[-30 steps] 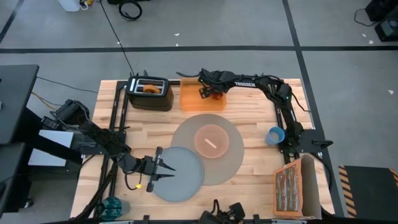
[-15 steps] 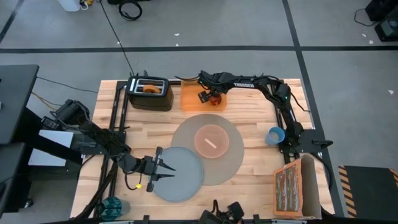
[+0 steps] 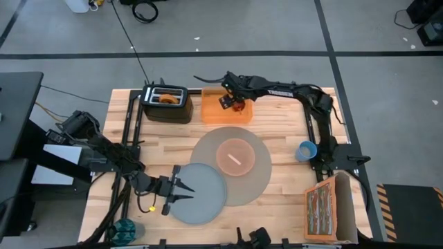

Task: Arrange a breakfast setting
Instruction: Put the red apple from the orange bin to the top left of the brown table mat

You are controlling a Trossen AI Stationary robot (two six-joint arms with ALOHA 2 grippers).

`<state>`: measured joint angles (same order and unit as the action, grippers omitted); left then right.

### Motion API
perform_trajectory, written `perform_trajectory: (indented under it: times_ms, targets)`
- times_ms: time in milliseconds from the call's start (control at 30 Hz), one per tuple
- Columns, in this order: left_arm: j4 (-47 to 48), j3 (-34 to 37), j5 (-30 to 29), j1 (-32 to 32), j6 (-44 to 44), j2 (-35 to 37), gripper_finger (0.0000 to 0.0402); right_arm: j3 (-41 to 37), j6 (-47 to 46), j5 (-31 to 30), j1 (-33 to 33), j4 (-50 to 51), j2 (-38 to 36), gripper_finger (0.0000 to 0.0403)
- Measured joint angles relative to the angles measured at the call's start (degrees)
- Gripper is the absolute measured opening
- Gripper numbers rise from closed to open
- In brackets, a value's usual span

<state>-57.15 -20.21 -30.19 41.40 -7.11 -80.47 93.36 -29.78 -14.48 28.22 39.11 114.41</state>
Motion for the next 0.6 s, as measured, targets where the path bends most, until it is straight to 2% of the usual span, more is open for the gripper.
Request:
perform_trajectory:
  times_ms: [200, 400, 500, 600]
  targets:
    - [-0.2, 0.0, -3.7, -1.1, 0.1, 0.0, 0.0102, 0.1, 3.4, -3.6, -6.9, -10.2, -6.8, 0.0307]
    - [0.1, 0.0, -8.9, -1.2, 2.0, 0.0, 0.0102, -1.6, 11.4, -8.3, -17.6, -24.4, -10.6, 0.0305]
    - [-0.1, 0.0, -10.7, -1.3, 2.3, 0.0, 0.0102, -7.9, 15.5, -9.2, -22.5, -37.8, -13.1, 0.0305]
    - [-0.6, 0.0, -10.7, -1.9, 1.7, -0.1, 0.0102, -17.8, 20.4, -8.3, -26.7, -58.7, -15.8, 0.0305]
